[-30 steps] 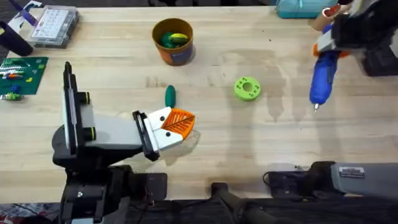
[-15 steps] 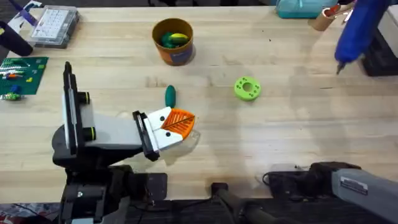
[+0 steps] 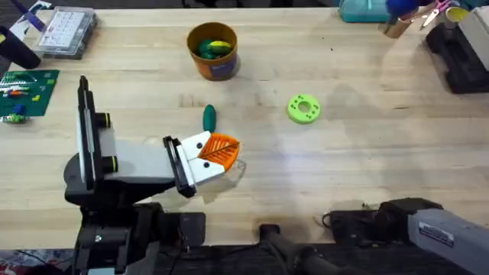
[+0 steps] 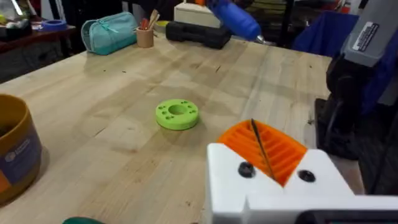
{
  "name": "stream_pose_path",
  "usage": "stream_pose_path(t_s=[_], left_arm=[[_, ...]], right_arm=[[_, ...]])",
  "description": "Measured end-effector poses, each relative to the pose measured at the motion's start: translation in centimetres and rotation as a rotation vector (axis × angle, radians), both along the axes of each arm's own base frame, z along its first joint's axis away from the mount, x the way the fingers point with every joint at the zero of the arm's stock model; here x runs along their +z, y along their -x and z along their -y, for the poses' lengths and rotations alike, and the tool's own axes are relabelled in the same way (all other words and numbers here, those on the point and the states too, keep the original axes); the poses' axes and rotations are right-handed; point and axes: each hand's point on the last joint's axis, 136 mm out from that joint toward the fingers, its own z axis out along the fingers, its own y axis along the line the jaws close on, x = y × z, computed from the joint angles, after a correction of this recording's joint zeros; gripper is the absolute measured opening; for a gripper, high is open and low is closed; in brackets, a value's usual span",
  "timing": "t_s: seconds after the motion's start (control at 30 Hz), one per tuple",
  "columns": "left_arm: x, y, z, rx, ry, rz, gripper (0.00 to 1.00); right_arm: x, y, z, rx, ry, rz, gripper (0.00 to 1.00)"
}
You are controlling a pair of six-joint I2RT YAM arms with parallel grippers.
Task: Pick up the gripper from the table and insert it into the empty holder that is missing its gripper. Then pick up a screw, insert it into the mounting hole, and use the screwdriver to tighten it. Finally, clean up the table by picking up the vegetable and placing it into the bucket.
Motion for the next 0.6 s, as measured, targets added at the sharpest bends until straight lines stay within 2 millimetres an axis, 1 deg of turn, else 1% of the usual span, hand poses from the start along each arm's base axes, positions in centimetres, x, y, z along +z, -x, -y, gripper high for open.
stream_pose_path(t_s=[0.13, 0.23, 0.33, 0.47, 0.6], left_arm=[[0.0, 0.0, 0.0, 0.0, 0.0, -0.001, 0.016], [0.0, 0.0, 0.0, -0.001, 0.0, -0.001, 0.016], [0.0, 0.0, 0.0, -0.001, 0.0, 0.0, 0.016], [0.0, 0.0, 0.0, -0.001, 0.0, 0.0, 0.016], [0.0, 0.0, 0.0, -0.001, 0.0, -0.001, 0.016]], right_arm=[[1.3, 1.1, -4.0, 0.145, -0.018, 0.051, 0.044], [2.5, 2.5, -7.1, 0.265, -0.037, 0.101, 0.044], [3.2, 3.9, -9.5, 0.36, -0.05, 0.128, 0.044], [4.3, 5.7, -12.1, 0.463, -0.068, 0.173, 0.044], [4.7, 6.8, -13.6, 0.525, -0.08, 0.189, 0.044]])
